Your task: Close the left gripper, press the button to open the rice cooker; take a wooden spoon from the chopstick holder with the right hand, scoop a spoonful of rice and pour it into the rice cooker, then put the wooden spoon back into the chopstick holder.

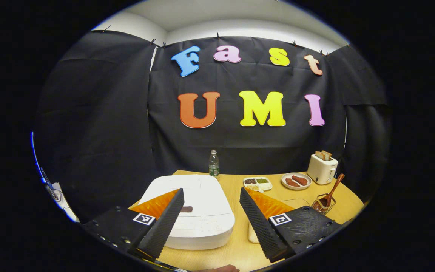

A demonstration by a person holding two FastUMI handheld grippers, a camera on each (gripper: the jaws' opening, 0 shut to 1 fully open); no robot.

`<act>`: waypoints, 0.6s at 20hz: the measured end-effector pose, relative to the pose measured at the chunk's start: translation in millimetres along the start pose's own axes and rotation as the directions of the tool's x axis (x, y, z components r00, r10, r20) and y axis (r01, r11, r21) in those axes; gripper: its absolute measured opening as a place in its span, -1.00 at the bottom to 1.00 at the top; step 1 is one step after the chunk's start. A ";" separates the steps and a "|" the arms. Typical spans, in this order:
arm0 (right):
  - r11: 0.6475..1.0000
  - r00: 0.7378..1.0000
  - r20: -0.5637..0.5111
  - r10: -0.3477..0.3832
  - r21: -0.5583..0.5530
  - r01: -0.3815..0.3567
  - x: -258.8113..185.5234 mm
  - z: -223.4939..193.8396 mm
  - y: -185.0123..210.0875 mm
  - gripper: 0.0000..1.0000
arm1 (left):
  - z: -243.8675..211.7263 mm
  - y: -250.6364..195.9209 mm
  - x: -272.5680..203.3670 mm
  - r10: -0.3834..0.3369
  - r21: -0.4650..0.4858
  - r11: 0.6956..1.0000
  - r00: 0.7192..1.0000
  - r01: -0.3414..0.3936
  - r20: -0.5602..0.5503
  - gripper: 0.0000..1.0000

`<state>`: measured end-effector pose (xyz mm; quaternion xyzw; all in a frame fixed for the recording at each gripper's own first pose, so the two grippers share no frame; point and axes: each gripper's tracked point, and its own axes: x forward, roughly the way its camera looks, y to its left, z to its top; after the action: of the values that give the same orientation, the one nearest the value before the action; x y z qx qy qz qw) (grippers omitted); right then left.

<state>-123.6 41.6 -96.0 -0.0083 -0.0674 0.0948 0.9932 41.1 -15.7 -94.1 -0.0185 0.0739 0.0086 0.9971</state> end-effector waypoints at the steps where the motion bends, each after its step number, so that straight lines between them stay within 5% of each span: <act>1: 1.000 1.000 0.001 -0.003 0.000 0.003 0.5 0.1 -1.2 1.00 | 2.2 -7.3 -10.7 -0.011 -0.011 1.000 1.000 0.011 0.005 0.89; 6: 0.999 0.999 -0.003 -0.036 -0.009 0.036 4.3 2.2 -12.2 0.93 | 1.9 -47.1 -47.6 -0.104 0.020 0.994 0.995 0.104 0.005 0.91; 12: 0.997 0.996 -0.042 -0.077 -0.004 0.077 7.6 -0.7 -24.6 0.92 | 9.2 -67.0 -85.0 -0.111 0.036 0.993 0.992 0.109 0.059 0.91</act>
<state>-111.5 18.9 -95.0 -0.0088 -0.0467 0.0562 0.9973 -40.2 -83.5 -70.1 -0.0061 0.0424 -0.0472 0.9980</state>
